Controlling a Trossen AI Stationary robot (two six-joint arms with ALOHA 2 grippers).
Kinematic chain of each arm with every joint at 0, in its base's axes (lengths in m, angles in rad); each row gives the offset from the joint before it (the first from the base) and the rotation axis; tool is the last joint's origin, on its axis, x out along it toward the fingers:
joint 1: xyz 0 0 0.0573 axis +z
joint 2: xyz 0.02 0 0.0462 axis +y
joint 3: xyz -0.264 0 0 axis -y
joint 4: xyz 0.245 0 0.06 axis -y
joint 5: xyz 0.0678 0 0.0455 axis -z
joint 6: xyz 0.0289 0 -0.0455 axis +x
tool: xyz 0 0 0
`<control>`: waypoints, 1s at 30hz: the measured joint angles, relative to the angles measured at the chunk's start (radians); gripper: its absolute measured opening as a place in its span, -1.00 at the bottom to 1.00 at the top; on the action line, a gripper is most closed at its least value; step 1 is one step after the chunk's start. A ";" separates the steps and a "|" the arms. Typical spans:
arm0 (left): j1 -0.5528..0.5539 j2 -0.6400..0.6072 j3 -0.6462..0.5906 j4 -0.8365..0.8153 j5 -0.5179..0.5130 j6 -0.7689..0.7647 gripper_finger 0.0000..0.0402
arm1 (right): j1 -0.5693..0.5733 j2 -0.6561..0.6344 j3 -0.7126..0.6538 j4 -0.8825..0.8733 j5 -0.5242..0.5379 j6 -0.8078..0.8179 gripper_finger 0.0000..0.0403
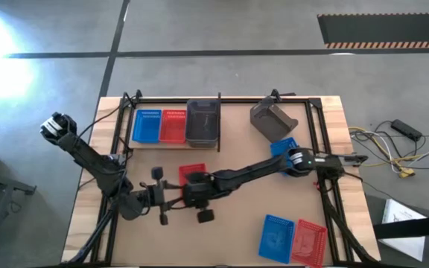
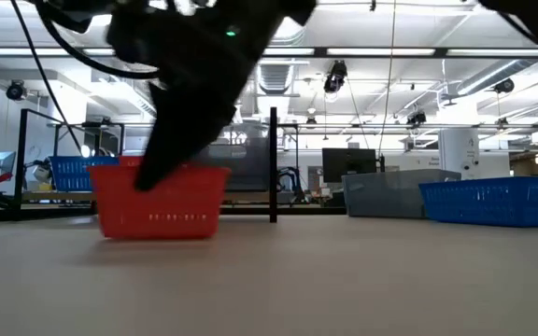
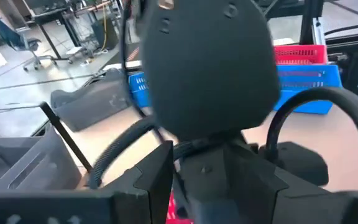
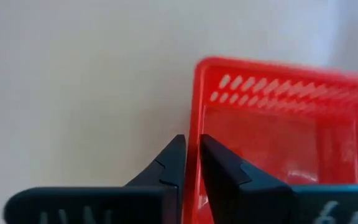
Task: Stack baskets on shelf by color
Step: Stack the top red bin on the red bin on the shelf
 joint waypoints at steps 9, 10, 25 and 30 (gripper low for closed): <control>-0.059 0.001 -0.001 -0.007 -0.027 -0.063 -0.36 | -0.019 -0.005 0.089 -0.115 0.008 -0.076 -0.36; -0.060 0.001 -0.001 -0.003 -0.029 -0.072 -0.36 | -0.018 -0.025 0.077 -0.143 0.007 -0.073 -0.34; -0.010 0.101 -0.009 -0.015 0.088 -0.106 -0.36 | 0.121 -0.575 -0.755 0.056 0.318 0.309 -0.53; 0.128 0.210 0.094 -0.146 0.407 -0.115 -0.36 | 0.211 -0.740 -1.040 0.346 0.506 0.414 -0.60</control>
